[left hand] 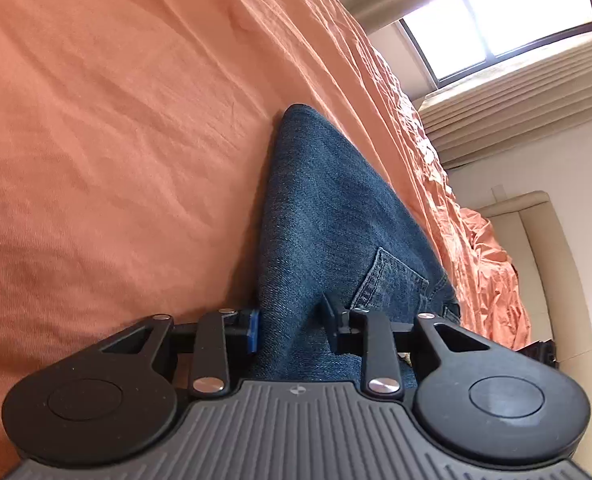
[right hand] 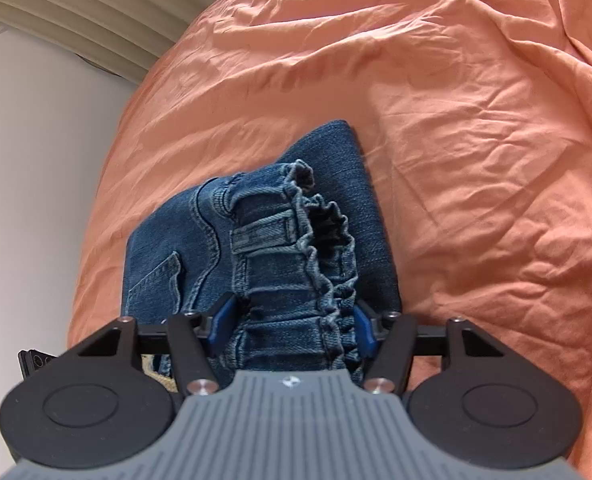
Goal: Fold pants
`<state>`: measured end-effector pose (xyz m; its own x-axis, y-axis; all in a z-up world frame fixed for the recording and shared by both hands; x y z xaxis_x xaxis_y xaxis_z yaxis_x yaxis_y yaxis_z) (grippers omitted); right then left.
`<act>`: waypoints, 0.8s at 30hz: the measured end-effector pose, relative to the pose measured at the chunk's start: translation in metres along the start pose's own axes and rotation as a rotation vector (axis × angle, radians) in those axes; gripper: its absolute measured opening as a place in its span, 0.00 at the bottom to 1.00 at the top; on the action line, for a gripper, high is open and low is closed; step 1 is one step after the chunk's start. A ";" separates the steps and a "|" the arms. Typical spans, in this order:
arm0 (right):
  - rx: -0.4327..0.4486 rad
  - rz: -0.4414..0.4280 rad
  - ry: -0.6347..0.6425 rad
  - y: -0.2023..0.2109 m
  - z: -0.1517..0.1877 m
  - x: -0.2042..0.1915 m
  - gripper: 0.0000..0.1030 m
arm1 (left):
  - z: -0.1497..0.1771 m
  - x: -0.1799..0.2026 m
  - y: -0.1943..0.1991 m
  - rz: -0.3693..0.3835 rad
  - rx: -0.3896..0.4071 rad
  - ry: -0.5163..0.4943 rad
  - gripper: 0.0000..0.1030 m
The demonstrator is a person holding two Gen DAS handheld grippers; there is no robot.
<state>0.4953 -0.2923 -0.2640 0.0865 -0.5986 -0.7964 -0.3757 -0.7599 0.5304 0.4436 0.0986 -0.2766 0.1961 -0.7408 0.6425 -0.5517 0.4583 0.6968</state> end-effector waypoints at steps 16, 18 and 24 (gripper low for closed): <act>0.051 0.100 0.275 0.040 0.002 -0.109 0.18 | -0.002 0.038 0.041 -0.085 0.135 -0.197 0.06; 0.061 0.110 0.312 0.045 0.004 -0.129 0.18 | -0.002 0.044 0.052 -0.080 0.151 -0.211 0.06; 0.071 0.161 0.337 0.046 0.010 -0.161 0.17 | -0.009 0.044 0.094 -0.067 0.256 -0.227 0.00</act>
Point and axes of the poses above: each gripper's, at about its wrist camera, not at the fingertips, and y roughly against the way its jaws point, x to its right, z to its underside, the point moved 6 cm from there along -y, roughly the way its jaws point, and after that the axes turned 9 degrees about -z, right-handed, at the moved point
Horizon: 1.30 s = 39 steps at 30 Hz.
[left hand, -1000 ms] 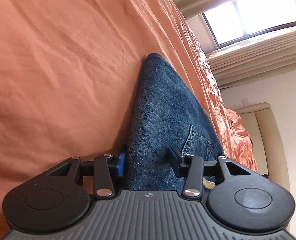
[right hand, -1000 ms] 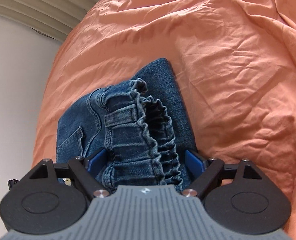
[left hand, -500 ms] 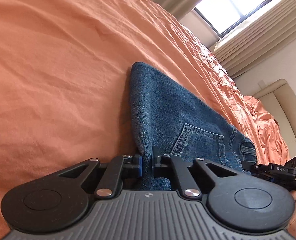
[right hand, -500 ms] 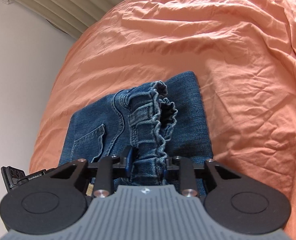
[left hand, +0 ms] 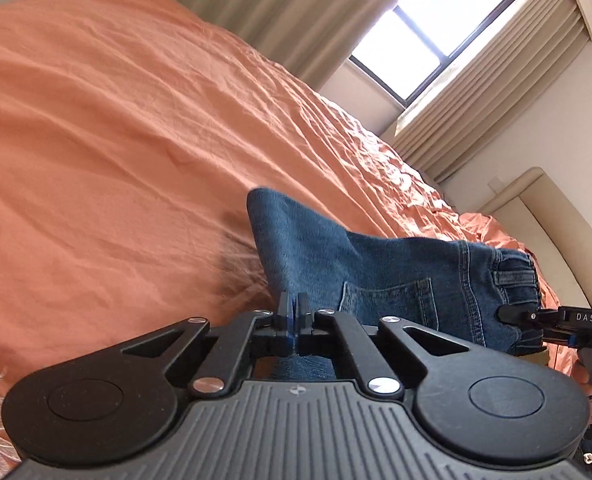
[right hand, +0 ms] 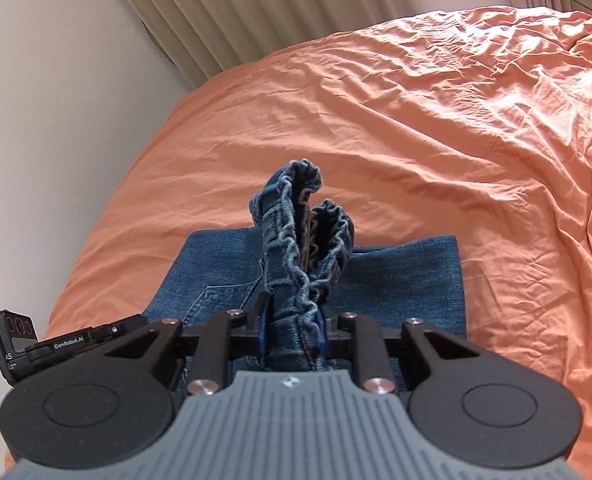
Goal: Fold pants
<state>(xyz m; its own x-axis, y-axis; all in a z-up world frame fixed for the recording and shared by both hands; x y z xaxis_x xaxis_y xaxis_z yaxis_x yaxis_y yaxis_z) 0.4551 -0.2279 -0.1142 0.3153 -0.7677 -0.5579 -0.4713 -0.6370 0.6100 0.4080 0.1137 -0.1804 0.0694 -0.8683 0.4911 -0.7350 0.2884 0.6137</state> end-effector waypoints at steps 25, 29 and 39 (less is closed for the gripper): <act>-0.151 -0.083 -0.376 -0.030 0.051 0.161 0.66 | 0.037 -0.033 -0.069 0.000 -0.255 0.129 0.62; -0.154 -0.225 -0.502 -0.046 0.067 0.189 0.68 | 0.039 -0.036 -0.077 0.039 -0.272 0.146 0.62; -0.100 -0.361 -0.471 -0.066 0.059 0.188 0.35 | 0.042 -0.046 -0.091 0.092 -0.301 0.266 0.25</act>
Point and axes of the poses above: each gripper's, at about its wrist camera, not at the fingertips, and y roughly against the way its jaws point, x to its right, z to its underside, the point moved 6 cm from there along -y, roughly the way its jaws point, and after that the axes turned 9 degrees about -z, right-handed, at the moved point
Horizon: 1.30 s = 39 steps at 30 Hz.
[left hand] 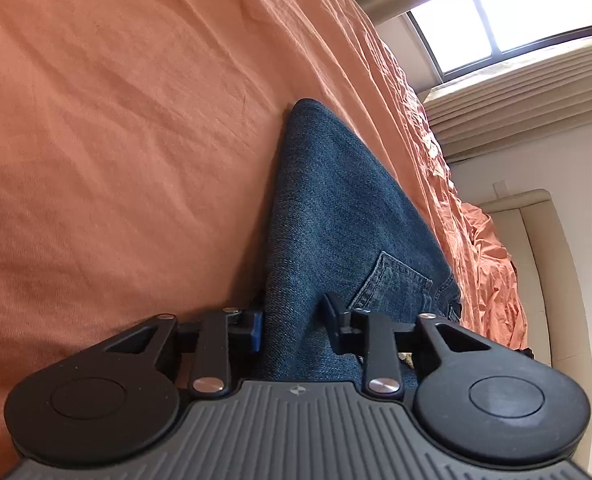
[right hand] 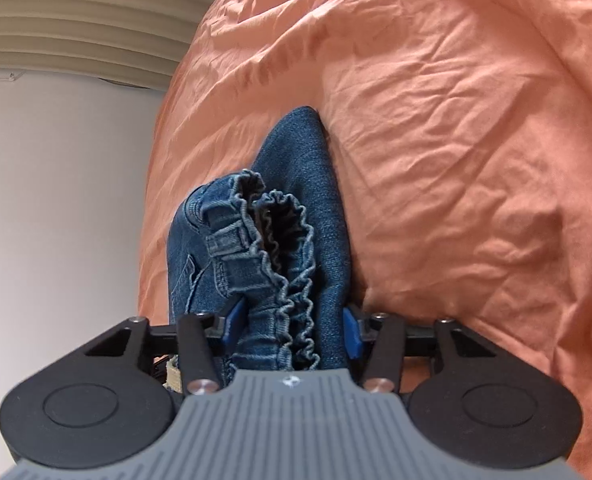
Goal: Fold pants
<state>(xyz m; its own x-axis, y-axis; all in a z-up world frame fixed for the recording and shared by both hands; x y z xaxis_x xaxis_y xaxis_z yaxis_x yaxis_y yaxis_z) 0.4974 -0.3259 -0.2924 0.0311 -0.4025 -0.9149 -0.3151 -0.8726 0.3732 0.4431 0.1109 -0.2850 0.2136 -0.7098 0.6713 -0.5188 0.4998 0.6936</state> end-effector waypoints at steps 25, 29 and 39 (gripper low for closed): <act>0.038 0.022 0.431 -0.104 0.067 -0.226 0.16 | -0.034 0.019 0.170 -0.251 0.464 -0.176 0.06; 0.044 -0.019 0.437 -0.156 0.081 -0.239 0.16 | -0.044 -0.004 0.189 -0.322 0.545 -0.134 0.06; 0.041 0.039 0.318 -0.210 0.078 -0.180 0.16 | -0.055 -0.023 0.150 -0.429 0.585 -0.169 0.06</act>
Point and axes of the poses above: each gripper's, at about its wrist camera, not at the fingertips, and y roughly against the way its jaws point, x to its right, z to its underside, the point moved 6 cm from there along -y, roughly the way its jaws point, and after that the axes turned 9 degrees about -z, right-handed, at the moved point
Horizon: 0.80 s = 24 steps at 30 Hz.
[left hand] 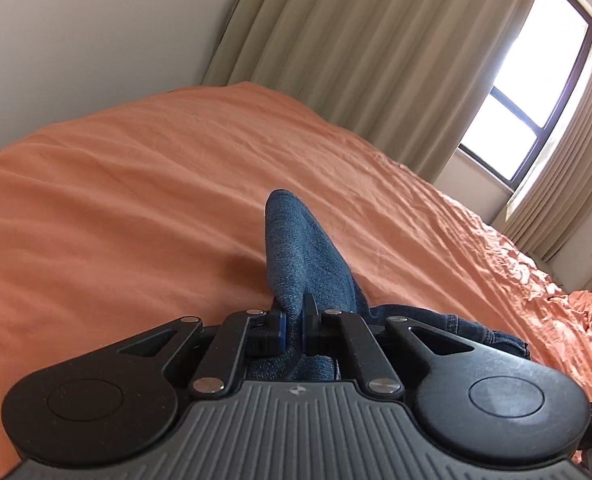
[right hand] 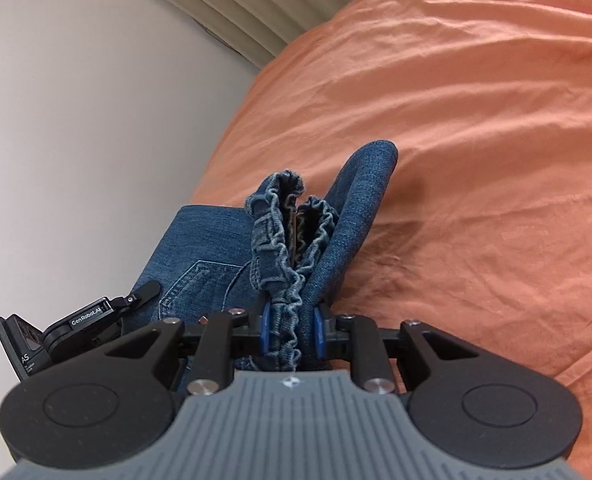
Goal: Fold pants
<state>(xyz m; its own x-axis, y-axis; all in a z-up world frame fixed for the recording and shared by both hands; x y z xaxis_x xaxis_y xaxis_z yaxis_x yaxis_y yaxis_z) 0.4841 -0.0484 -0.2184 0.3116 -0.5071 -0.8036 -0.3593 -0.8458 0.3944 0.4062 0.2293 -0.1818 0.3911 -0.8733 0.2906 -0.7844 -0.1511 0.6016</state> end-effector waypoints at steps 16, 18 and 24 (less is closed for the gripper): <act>-0.065 0.308 0.094 -0.015 -0.003 0.022 0.40 | 0.032 -0.023 -0.033 -0.408 -0.120 -0.178 0.30; -0.067 0.364 0.166 -0.010 -0.001 0.010 0.41 | 0.032 -0.021 -0.023 -0.416 -0.115 -0.186 0.30; -0.016 0.595 0.476 0.014 0.009 -0.029 0.41 | 0.033 -0.030 0.013 -0.406 -0.071 -0.158 0.30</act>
<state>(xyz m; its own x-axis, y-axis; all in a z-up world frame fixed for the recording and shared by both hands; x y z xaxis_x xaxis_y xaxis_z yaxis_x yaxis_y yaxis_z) 0.4620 -0.0442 -0.1931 0.4159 -0.8922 -0.1763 -0.5739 -0.4078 0.7102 0.3688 0.2387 -0.2072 0.5785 -0.8103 -0.0938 -0.5452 -0.4696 0.6945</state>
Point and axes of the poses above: each gripper's, at about its wrist camera, not at the fingertips, and y roughly against the way its jaws point, x to its right, z to its underside, the point moved 6 cm from there along -y, roughly the way its jaws point, and after that the axes turned 9 degrees about -z, right-handed, at the moved point
